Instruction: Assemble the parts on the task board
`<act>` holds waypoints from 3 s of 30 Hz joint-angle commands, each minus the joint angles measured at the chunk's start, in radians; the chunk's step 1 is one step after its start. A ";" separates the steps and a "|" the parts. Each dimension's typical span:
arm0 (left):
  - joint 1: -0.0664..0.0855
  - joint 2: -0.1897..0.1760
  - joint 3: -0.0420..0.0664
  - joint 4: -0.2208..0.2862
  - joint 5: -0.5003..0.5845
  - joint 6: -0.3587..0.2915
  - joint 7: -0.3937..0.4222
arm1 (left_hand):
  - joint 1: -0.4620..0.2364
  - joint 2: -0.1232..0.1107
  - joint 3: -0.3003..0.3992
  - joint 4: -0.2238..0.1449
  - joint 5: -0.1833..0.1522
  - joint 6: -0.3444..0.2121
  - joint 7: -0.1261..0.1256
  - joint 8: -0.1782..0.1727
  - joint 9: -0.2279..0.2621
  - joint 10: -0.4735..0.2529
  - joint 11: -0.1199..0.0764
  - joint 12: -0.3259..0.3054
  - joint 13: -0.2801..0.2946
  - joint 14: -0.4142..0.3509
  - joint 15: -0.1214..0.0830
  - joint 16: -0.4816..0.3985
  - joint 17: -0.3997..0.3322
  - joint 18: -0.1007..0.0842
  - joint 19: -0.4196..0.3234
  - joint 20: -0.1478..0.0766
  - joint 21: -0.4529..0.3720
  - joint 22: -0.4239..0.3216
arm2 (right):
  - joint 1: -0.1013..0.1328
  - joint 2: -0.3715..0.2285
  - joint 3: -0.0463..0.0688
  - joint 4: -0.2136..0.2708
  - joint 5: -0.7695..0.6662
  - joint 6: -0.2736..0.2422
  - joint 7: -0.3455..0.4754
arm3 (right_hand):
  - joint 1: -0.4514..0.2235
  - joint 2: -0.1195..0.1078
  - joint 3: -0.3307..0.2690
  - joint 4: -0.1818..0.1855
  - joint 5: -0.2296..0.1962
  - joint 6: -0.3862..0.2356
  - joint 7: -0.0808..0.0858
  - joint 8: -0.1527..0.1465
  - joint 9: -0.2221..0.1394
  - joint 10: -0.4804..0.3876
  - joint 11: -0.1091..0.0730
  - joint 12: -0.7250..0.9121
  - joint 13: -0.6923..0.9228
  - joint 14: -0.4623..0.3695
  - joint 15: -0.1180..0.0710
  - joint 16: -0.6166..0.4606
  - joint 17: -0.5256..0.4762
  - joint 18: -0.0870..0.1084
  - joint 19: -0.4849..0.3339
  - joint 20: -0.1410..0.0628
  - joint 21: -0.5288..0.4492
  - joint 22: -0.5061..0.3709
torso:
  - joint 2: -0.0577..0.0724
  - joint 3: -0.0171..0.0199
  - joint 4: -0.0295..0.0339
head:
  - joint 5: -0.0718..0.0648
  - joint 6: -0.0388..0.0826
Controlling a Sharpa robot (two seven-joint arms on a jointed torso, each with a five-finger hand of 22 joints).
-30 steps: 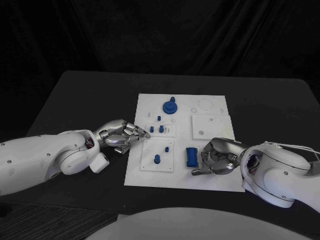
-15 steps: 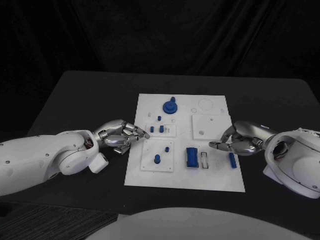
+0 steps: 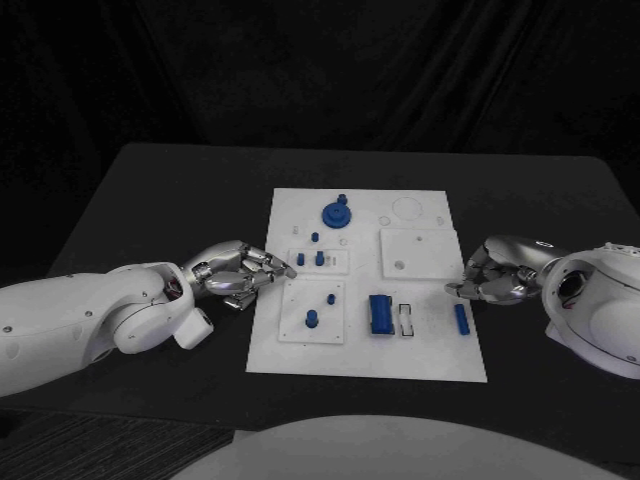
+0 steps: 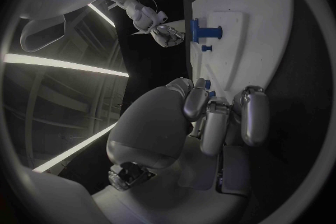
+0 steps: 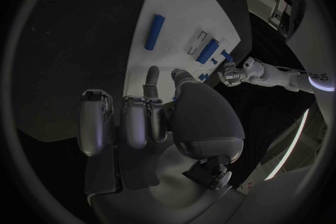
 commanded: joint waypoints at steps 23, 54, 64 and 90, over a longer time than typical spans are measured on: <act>-0.001 0.003 0.000 0.001 0.007 0.004 0.004 | -0.001 -0.012 0.009 0.000 -0.001 0.009 0.001 0.002 0.002 0.205 -0.058 0.245 0.455 0.104 -0.006 0.003 0.263 0.008 -0.003 0.004 -0.003 0.161 | -0.062 0.020 0.000 0.003 -0.180 0.137 -0.086 | -0.032 -0.007 0.013 0.005 -0.231 -0.008 0.012 -0.021 0.016 0.102 0.013 0.003 0.263 0.076 0.012 -0.001 0.111 0.002 0.049 0.012 -0.005 0.219 | 0.003 0.0008 -0.0014 | -0.005 0.000; -0.001 0.012 0.000 -0.003 0.007 0.021 -0.007 | -0.002 -0.007 0.017 -0.001 0.000 0.011 0.001 0.003 0.002 0.205 -0.056 0.245 0.455 0.104 -0.004 0.003 0.263 0.009 -0.003 0.006 -0.004 0.161 | -0.096 0.048 0.000 0.014 -0.086 0.038 -0.039 | 0.162 -0.032 0.247 -0.149 0.240 0.012 0.039 -0.184 -0.181 0.102 0.034 0.003 0.263 0.077 0.029 0.002 0.122 0.004 0.044 0.026 -0.014 0.216 | 0.002 0.0004 -0.0010 | 0.000 0.000; -0.001 0.012 0.000 -0.004 0.007 0.023 -0.010 | -0.002 -0.007 0.017 -0.001 0.000 0.011 0.001 0.003 0.002 0.205 -0.056 0.245 0.455 0.104 -0.004 0.003 0.263 0.009 -0.003 0.006 -0.004 0.161 | -0.096 0.048 0.000 0.033 0.088 -0.053 -0.016 | 0.135 -0.026 0.279 -0.152 0.232 0.024 0.045 -0.202 -0.220 0.102 0.040 0.003 0.263 0.079 0.035 0.007 0.133 0.002 0.047 0.032 -0.007 0.218 | 0.002 0.0004 -0.0011 | 0.002 0.000; -0.001 0.007 0.000 0.000 0.007 0.023 -0.013 | -0.002 -0.007 0.017 -0.001 0.000 0.011 0.001 0.003 0.002 0.205 -0.056 0.245 0.455 0.104 -0.004 0.003 0.263 0.009 -0.003 0.006 -0.004 0.161 | -0.094 0.119 0.001 -0.008 0.472 -0.215 0.025 | 0.086 -0.024 0.295 -0.147 0.187 0.057 0.039 -0.207 -0.263 0.102 0.036 0.003 0.263 0.080 0.033 0.009 0.137 0.001 0.050 0.032 -0.002 0.220 | 0.002 0.0006 -0.0007 | 0.005 0.000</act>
